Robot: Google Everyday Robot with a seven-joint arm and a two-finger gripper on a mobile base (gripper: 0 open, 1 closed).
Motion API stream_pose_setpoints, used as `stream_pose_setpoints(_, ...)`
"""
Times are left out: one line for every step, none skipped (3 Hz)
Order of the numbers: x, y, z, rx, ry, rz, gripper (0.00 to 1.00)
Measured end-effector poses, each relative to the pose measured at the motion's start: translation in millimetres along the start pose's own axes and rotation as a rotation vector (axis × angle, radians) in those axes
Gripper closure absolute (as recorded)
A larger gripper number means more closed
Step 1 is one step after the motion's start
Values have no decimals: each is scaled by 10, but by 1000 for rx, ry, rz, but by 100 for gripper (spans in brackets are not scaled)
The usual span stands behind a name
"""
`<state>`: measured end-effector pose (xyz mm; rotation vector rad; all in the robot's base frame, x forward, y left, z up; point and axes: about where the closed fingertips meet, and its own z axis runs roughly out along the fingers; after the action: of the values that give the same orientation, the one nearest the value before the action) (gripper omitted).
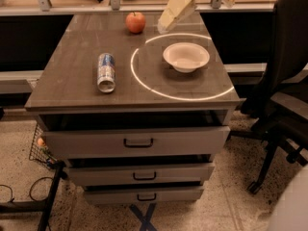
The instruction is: Place redbull can upright
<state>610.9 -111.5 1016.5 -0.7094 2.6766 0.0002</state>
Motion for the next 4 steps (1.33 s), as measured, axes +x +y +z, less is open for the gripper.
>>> stream_pose_setpoints(-46,0,5,2,-17,-2,0)
stream_pose_setpoints(-86,52,80,-8,-18,60,0)
stream_pose_setpoints(-274,307,291,-24,-12,207,0)
stream_pose_setpoints(-424,507,419,-30,5,275,0)
